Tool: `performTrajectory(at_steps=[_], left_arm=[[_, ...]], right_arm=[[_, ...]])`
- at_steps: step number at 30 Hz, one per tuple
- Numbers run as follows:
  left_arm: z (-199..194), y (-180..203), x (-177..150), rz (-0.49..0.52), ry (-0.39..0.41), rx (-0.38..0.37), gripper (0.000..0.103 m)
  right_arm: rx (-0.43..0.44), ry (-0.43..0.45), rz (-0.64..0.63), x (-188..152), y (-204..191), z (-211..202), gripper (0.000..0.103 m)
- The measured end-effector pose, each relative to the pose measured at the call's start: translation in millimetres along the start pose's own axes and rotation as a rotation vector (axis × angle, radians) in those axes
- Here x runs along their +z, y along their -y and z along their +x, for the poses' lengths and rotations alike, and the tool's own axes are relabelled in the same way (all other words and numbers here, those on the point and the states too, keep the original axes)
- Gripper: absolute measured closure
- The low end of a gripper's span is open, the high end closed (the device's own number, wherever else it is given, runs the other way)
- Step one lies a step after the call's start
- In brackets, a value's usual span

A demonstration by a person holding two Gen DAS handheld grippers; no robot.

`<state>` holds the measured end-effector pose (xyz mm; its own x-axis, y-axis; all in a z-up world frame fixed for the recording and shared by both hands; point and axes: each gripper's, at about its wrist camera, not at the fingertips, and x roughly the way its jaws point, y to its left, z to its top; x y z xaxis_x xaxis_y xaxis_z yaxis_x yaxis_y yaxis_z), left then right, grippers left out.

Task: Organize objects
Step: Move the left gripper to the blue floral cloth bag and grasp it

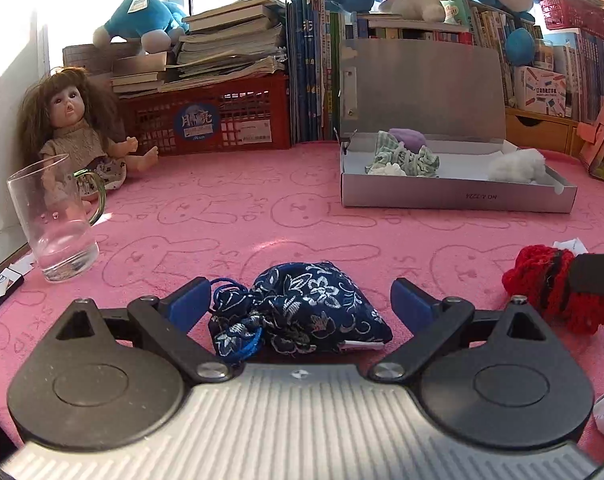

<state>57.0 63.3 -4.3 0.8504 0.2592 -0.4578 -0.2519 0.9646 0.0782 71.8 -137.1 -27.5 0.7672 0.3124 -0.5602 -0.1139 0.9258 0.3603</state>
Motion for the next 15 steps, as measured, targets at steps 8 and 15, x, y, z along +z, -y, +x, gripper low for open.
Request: performTrajectory(at_steps=[8,15], left_arm=[[12,-10,2,-0.070,-0.071,-0.016,0.005],[15,-14,1,-0.101,-0.089,-0.042,0.005]], right_arm=[[0.031,-0.046,0.028,0,-4,7,0.025],[0.037,-0.080,-0.043,6,-6,11,0.064]])
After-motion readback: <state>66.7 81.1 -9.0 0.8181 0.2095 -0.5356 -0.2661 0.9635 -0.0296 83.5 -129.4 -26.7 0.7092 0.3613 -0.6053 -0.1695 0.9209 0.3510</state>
